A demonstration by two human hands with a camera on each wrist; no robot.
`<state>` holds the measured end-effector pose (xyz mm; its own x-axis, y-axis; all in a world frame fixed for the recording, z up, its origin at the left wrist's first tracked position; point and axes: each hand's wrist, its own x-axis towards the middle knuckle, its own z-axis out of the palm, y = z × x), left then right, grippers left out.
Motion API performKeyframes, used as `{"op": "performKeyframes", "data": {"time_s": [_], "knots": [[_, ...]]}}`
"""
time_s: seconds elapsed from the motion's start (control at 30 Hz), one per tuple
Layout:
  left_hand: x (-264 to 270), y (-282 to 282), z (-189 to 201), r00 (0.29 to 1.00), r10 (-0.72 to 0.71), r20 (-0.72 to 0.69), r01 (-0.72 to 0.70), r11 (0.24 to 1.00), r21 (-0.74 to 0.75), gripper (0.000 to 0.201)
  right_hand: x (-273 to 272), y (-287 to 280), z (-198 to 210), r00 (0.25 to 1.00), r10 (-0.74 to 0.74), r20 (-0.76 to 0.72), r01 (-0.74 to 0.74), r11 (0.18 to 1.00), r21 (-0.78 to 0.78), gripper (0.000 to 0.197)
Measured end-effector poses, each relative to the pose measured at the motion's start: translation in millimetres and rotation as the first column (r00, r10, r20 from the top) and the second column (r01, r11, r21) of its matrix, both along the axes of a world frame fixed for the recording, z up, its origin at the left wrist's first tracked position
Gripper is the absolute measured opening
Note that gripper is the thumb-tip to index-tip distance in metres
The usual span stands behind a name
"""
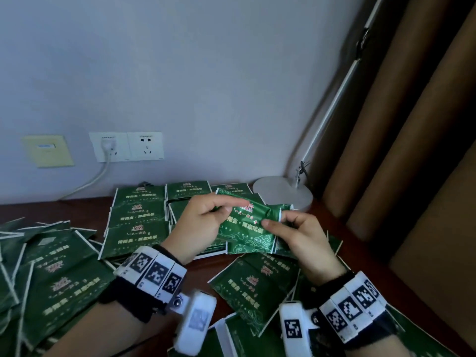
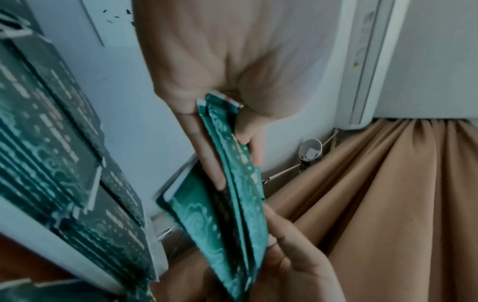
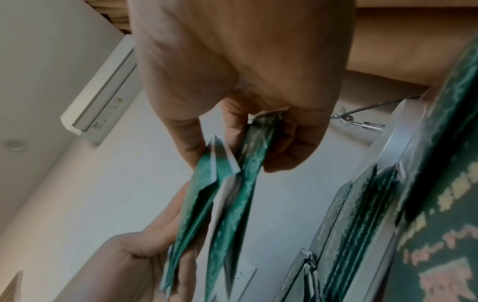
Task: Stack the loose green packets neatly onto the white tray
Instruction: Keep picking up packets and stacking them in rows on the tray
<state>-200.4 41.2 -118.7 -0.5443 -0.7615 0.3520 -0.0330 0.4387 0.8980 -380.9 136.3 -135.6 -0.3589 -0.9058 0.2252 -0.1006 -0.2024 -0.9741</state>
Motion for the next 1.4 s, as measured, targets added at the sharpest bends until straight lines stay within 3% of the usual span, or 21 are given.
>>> {"op": "performKeyframes", "data": {"time_s": [0.1,0.23,0.4,0.6,0.73,0.87,0.97,1.1,1.2,1.33,1.4], "knots": [[-1,3,4,0.998,0.023,-0.062,-0.015,0.992,0.124,0.045,-5,-2,-6,0.998,-0.022,0.052,0.022,1.000,0.001,0.021],[-4,4,4,0.999,-0.022,-0.035,0.026,0.995,0.099,0.038,-4,1,-7,0.987,-0.020,0.159,0.029,0.998,-0.055,0.012],[-9,10,-1,0.994,-0.079,-0.081,0.091,0.982,0.166,0.046,-8,5,-12,0.988,-0.122,0.093,0.131,0.986,-0.101,0.006],[-10,14,1,0.999,0.042,-0.019,-0.041,0.997,0.065,0.016,-11,7,-15,0.988,-0.126,0.094,0.129,0.991,-0.033,0.014],[-13,14,0,0.993,0.108,-0.048,-0.099,0.982,0.163,0.013,-10,7,-14,0.975,-0.185,0.127,0.195,0.978,-0.078,0.020],[-18,13,-2,0.966,0.227,-0.126,-0.162,0.907,0.389,0.013,-3,3,-15,0.958,-0.182,0.223,0.206,0.975,-0.086,0.020],[-17,14,-1,0.988,0.135,-0.080,-0.091,0.909,0.406,0.005,-2,1,-16,0.936,-0.193,0.296,0.223,0.972,-0.071,0.020],[-11,15,3,0.993,-0.041,0.107,0.001,0.939,0.343,0.025,-14,2,-13,0.926,-0.236,0.294,0.265,0.962,-0.062,0.017],[-5,6,8,0.996,0.083,0.038,-0.092,0.917,0.388,0.038,-25,2,-13,0.923,-0.283,0.262,0.299,0.954,-0.023,0.017],[-1,-15,29,0.971,0.231,-0.066,-0.180,0.880,0.440,0.055,-40,-2,5,0.901,-0.295,0.318,0.303,0.953,0.027,0.037],[-5,-30,42,0.967,0.246,-0.064,-0.192,0.871,0.451,0.051,-49,-12,23,0.913,-0.292,0.285,0.289,0.956,0.053,0.046]]}}
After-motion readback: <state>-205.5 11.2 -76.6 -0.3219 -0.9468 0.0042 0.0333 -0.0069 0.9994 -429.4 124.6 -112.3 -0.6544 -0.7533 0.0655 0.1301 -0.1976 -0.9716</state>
